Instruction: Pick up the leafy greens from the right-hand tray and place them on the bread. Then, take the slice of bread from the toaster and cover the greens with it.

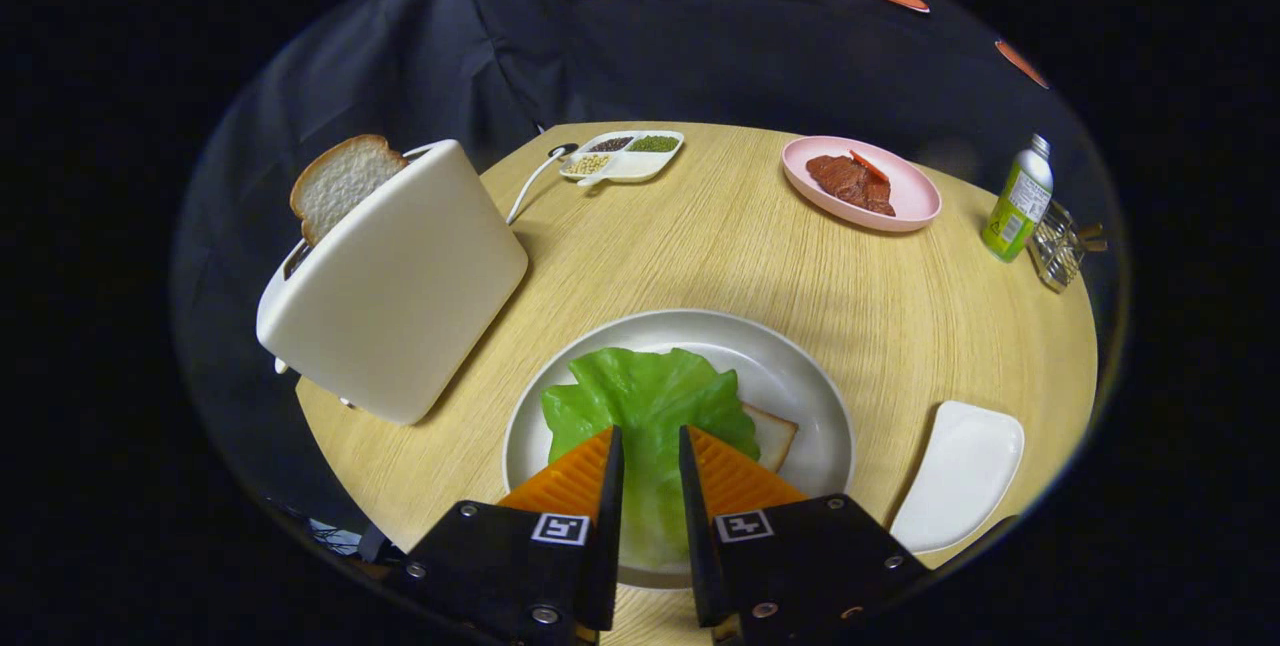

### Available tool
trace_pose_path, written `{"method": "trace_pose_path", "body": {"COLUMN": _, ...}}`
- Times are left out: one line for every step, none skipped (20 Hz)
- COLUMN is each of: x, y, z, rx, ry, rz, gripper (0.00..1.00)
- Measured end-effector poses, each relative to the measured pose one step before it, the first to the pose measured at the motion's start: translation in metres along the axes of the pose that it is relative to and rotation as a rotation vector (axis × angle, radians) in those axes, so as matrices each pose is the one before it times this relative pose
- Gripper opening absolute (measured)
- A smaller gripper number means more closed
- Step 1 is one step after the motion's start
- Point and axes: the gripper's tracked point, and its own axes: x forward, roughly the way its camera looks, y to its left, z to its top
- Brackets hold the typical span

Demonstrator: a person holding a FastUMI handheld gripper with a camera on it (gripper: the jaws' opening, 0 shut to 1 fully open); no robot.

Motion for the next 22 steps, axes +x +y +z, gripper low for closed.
{"method": "trace_pose_path", "body": {"x": -0.00428, "y": 0.00115, "z": 0.00623, "rx": 0.00177, "ry": -0.01426, "rz": 0.00284, "gripper": 0.33}}
{"method": "trace_pose_path", "body": {"x": -0.00519, "y": 0.00061, "z": 0.00504, "rx": 0.00387, "ry": -0.01304, "rz": -0.00077, "gripper": 0.34}}
{"method": "trace_pose_path", "body": {"x": -0.00573, "y": 0.00073, "z": 0.00537, "rx": -0.00144, "ry": -0.00827, "rz": -0.00227, "gripper": 0.35}}
{"method": "trace_pose_path", "body": {"x": -0.00575, "y": 0.00197, "z": 0.00466, "rx": -0.01005, "ry": -0.00366, "rz": -0.00372, "gripper": 0.36}}
{"method": "trace_pose_path", "body": {"x": -0.00682, "y": 0.0024, "z": 0.00539, "rx": -0.01039, "ry": -0.0039, "rz": -0.00117, "gripper": 0.4}}
{"method": "trace_pose_path", "body": {"x": -0.00622, "y": 0.00431, "z": 0.00443, "rx": -0.00142, "ry": 0.00152, "rz": 0.00247, "gripper": 0.44}}
{"method": "trace_pose_path", "body": {"x": -0.00588, "y": 0.00632, "z": 0.00305, "rx": 0.01086, "ry": 0.00883, "rz": 0.00747, "gripper": 0.48}}
{"method": "trace_pose_path", "body": {"x": -0.00626, "y": 0.00834, "z": 0.00409, "rx": 0.01222, "ry": 0.00623, "rz": 0.01281, "gripper": 0.52}}
{"method": "trace_pose_path", "body": {"x": -0.00523, "y": 0.00649, "z": 0.00625, "rx": 0.00411, "ry": -0.00007, "rz": 0.00646, "gripper": 0.56}}
{"method": "trace_pose_path", "body": {"x": -0.00421, "y": 0.00458, "z": 0.00735, "rx": -0.00634, "ry": -0.00294, "rz": -0.00256, "gripper": 0.58}}
{"method": "trace_pose_path", "body": {"x": -0.0033, "y": 0.00452, "z": 0.00701, "rx": -0.01084, "ry": 0.00088, "rz": -0.0065, "gripper": 0.63}}
{"method": "trace_pose_path", "body": {"x": -0.00275, "y": 0.00901, "z": 0.00663, "rx": -0.00511, "ry": 0.0046, "rz": 0.0002, "gripper": 0.66}}
{"method": "trace_pose_path", "body": {"x": -0.00284, "y": 0.01132, "z": 0.00629, "rx": 0.00385, "ry": 0.00768, "rz": 0.01183, "gripper": 0.71}}
{"method": "trace_pose_path", "body": {"x": -0.00273, "y": 0.01298, "z": 0.00646, "rx": 0.00608, "ry": 0.01246, "rz": 0.0189, "gripper": 0.73}}
{"method": "trace_pose_path", "body": {"x": -0.00247, "y": 0.01202, "z": 0.00597, "rx": 0.00253, "ry": 0.01399, "rz": 0.02095, "gripper": 0.77}}
{"method": "trace_pose_path", "body": {"x": -0.00194, "y": 0.01257, "z": 0.00832, "rx": -0.0113, "ry": 0.00826, "rz": 0.01733, "gripper": 0.77}}
{"method": "trace_pose_path", "body": {"x": -0.00159, "y": 0.01103, "z": 0.0107, "rx": -0.0207, "ry": -0.00484, "rz": 0.00762, "gripper": 0.77}}
{"method": "trace_pose_path", "body": {"x": -0.00048, "y": 0.01099, "z": 0.01115, "rx": -0.0243, "ry": -0.00664, "rz": 0.00419, "gripper": 0.78}}
{"method": "trace_pose_path", "body": {"x": 0.00062, "y": 0.0115, "z": 0.00816, "rx": -0.01636, "ry": -0.00536, "rz": 0.01293, "gripper": 0.78}}
{"method": "trace_pose_path", "body": {"x": 0.00148, "y": 0.01394, "z": 0.008, "rx": -0.00873, "ry": -0.00016, "rz": 0.01791, "gripper": 0.78}}
{"method": "trace_pose_path", "body": {"x": 0.00283, "y": 0.01321, "z": 0.00764, "rx": -0.00435, "ry": 0.00127, "rz": 0.01575, "gripper": 0.78}}
{"method": "trace_pose_path", "body": {"x": 0.00378, "y": 0.01079, "z": 0.00734, "rx": -0.00487, "ry": 0.00224, "rz": 0.01105, "gripper": 0.78}}
